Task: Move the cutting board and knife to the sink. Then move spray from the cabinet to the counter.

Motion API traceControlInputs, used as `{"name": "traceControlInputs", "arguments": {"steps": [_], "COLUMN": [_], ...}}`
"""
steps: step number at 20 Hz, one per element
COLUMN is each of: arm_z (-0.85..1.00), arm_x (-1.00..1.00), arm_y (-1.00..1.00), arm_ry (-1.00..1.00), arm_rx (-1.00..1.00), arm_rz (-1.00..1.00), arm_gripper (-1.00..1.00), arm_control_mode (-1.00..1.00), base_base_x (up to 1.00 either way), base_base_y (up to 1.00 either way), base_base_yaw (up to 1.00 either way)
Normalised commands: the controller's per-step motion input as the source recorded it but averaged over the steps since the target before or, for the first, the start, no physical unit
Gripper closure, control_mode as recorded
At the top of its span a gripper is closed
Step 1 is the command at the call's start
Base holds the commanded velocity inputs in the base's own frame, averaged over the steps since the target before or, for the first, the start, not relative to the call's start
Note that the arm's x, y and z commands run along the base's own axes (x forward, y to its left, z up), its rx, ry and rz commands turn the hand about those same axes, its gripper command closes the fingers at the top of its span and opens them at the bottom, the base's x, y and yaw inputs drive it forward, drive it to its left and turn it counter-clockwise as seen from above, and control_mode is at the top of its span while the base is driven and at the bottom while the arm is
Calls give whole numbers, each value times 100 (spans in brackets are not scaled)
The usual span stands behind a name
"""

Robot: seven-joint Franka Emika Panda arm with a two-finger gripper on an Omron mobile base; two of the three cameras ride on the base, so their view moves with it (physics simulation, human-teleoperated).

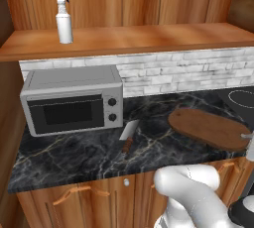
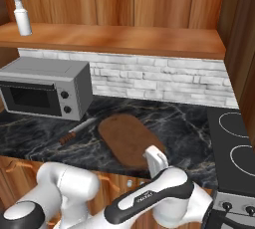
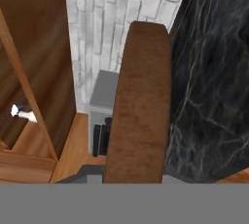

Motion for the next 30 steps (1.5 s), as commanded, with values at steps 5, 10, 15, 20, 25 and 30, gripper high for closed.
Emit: {"name": "traceControlInputs", "arguments": {"steps": [5,10,15,20,25,30], "arm_z": [40,36,28,26,4,0], "arm_x": [-1,-5,-9,-8,-2,0], "arm_y": [14,13,14,12,5,0], "arm_ry": [0,0,0,0,0,0], "arm_rx": [0,0,0,0,0,0], "arm_rz": [1,0,0,0,0,0], "arm_gripper": [100,100,100,100,100,100], "arm_control_mode": [-100,-100,-100,-100,-100,-100], "base_base_x": [0,0,0,0,0,0], "base_base_y": [0,0,0,0,0,0], "base_base_yaw": [0,0,0,0,0,0]}}
